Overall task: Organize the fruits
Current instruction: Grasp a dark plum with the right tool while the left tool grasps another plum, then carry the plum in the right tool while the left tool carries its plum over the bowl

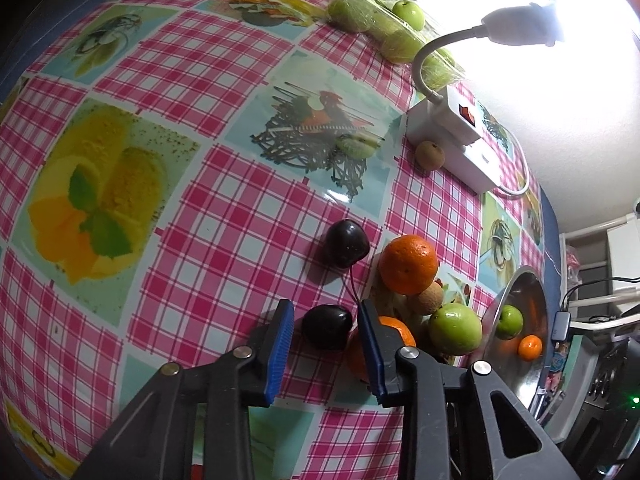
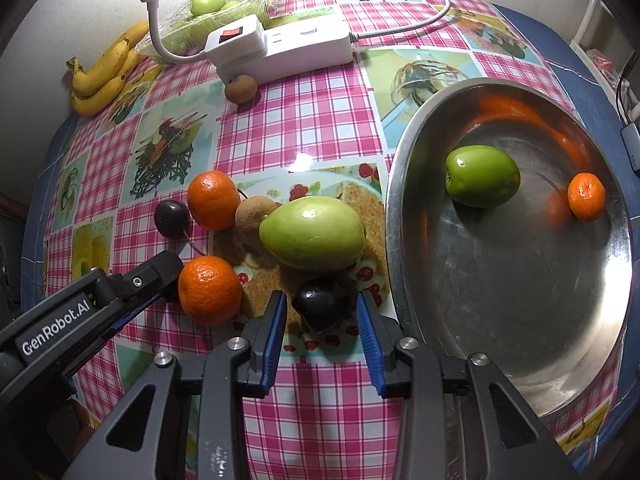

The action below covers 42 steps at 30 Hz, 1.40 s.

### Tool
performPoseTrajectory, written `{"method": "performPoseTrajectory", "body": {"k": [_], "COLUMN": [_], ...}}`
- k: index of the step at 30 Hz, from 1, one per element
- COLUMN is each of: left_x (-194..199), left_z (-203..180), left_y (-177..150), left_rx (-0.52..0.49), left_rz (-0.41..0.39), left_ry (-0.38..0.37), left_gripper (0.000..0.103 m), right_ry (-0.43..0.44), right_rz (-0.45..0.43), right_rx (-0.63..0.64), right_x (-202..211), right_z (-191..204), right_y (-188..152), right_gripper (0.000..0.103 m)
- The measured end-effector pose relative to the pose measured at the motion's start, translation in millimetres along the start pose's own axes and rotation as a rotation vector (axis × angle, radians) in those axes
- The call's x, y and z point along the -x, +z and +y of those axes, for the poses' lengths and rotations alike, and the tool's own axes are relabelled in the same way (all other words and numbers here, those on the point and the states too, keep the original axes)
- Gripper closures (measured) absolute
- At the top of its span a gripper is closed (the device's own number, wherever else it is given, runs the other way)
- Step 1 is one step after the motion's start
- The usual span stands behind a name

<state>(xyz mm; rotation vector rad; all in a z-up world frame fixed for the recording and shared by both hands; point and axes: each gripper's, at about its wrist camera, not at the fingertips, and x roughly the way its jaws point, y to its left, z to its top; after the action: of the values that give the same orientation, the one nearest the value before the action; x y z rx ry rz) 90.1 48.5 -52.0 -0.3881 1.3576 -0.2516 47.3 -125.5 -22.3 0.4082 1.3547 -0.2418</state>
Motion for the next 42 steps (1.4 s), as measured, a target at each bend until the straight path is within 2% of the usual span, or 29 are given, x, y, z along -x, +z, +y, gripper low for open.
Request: {"method": "performPoseTrajectory", "body": {"k": [4, 7, 9, 18, 32, 42], "left_x": [1.1, 1.9, 2.2, 11.9, 60.0, 56.1], "left_z": [-1.4, -2.8, -3.1, 0.4, -6.3, -23.9], "left_y": [-1.2, -1.6, -1.6, 1.1, 9.1, 3.3], "left_rx": [-0.008, -0.013, -0.016, -0.001, -0.03, -0.072], "left_rz": [-0.004, -0.006, -0.009, -0.037, -0.176, -0.165], "left_ry": [0.006, 0.011, 0.017, 0.012, 0.024, 0.033], "left_gripper": [0.068, 0.076, 0.076, 0.076, 0.077, 0.077], "right_ry": [0.001, -0.003, 0.003, -0.005, 0.035, -0.001], "right_rz": [0.003, 0.002, 0.001, -0.005, -0.108, -0.1], "right_rx": [-0.003, -0.003, -0.004, 0.013, 0.001, -0.064], "right_x": [-0.6, -0.7, -0.7, 0.9, 49.4, 49.9], "right_z": [-0.2, 0.0, -0.3, 2.1, -5.7, -35.1], "right_y": [0.3, 0.5, 0.7, 0.0, 0.3, 1.9], "right_gripper": [0.066, 0.069, 0.072, 0.073, 0.073, 0.073]}}
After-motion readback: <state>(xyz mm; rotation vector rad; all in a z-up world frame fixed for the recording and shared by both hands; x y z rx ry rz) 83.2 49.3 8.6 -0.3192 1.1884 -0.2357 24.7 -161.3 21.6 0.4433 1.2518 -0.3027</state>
